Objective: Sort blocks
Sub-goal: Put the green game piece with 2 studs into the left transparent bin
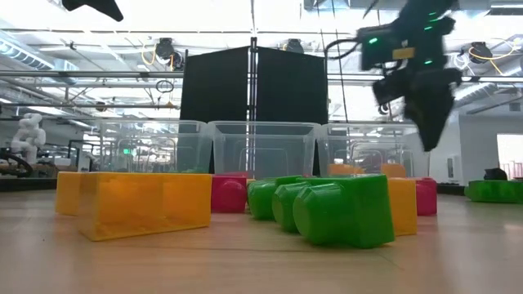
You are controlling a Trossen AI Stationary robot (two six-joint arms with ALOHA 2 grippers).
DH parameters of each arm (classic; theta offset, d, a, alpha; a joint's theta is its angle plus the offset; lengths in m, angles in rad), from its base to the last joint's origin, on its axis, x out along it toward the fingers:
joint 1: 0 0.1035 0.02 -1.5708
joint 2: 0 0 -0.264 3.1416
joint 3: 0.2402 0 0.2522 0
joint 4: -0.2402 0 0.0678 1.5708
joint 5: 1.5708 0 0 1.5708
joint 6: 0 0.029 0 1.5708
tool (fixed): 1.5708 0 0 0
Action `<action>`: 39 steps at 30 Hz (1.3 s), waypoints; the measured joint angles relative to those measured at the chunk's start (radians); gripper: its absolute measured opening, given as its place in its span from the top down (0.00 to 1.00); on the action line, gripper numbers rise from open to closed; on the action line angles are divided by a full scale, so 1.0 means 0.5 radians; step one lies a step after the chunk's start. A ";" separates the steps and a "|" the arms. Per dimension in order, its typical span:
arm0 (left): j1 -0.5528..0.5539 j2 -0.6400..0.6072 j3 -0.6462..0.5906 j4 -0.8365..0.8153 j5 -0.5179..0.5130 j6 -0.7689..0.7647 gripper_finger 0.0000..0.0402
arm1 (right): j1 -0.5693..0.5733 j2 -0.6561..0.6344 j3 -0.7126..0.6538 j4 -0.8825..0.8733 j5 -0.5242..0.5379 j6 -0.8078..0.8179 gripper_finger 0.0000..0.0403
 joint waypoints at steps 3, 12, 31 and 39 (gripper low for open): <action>0.000 0.000 0.000 -0.007 0.000 0.012 1.00 | 0.000 -0.267 -0.140 0.002 0.002 0.161 0.44; 0.000 0.000 0.000 -0.005 0.000 0.005 1.00 | 0.016 -0.656 -0.429 -0.169 -0.049 0.457 0.28; 0.000 0.000 0.001 0.002 0.000 0.001 1.00 | 0.016 -0.091 -0.470 -0.094 0.167 0.660 0.27; 0.000 0.000 0.001 -0.023 0.000 0.001 1.00 | 0.016 0.154 -0.470 0.103 0.159 0.682 0.30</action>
